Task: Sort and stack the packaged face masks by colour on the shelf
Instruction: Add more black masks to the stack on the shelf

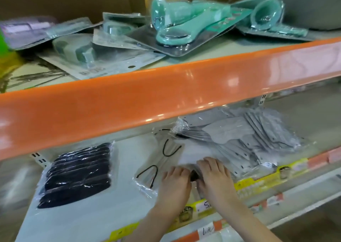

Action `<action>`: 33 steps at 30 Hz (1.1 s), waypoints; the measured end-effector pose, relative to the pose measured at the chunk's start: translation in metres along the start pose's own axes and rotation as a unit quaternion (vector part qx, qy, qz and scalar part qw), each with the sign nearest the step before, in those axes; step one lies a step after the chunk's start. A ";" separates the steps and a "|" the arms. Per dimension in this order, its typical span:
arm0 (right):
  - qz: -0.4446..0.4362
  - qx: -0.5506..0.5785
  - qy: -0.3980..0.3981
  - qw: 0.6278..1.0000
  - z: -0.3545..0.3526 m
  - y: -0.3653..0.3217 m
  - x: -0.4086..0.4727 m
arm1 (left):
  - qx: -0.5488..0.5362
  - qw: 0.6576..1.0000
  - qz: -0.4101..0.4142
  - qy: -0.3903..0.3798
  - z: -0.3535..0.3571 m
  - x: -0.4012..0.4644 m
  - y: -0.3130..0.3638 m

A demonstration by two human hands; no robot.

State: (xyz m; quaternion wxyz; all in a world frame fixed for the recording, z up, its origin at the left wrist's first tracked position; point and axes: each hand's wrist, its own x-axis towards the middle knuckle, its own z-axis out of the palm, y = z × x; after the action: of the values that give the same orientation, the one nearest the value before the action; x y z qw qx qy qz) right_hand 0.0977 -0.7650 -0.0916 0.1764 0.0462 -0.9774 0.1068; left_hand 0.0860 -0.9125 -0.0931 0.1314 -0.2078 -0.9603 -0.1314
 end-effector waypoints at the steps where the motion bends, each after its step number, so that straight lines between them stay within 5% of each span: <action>1: 0.005 -0.006 -0.005 1.000 0.000 0.005 0.000 | 0.003 1.000 -0.001 -0.006 0.002 0.002 0.005; 19: 0.035 0.036 0.014 0.999 -0.008 0.045 0.026 | 0.032 0.997 -0.063 -0.008 0.007 0.009 0.019; 22: 0.061 0.073 0.029 0.995 -0.018 0.046 0.031 | -0.011 0.999 -0.034 0.003 0.002 0.012 0.026; 25: 0.111 0.108 -0.038 0.987 -0.022 0.053 0.036 | -0.053 0.998 -0.043 0.004 0.003 0.014 0.040; 33: 0.027 0.156 -0.048 0.986 -0.022 0.068 0.035 | -0.234 0.958 -0.168 0.003 0.015 0.029 0.059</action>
State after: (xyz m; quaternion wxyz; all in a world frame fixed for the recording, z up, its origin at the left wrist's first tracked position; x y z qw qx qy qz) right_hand 0.0632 -0.6956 -0.0720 0.1166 0.0521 -0.9569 0.2608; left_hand 0.0835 -0.8450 -0.0868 0.0584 -0.0677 -0.9234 -0.3731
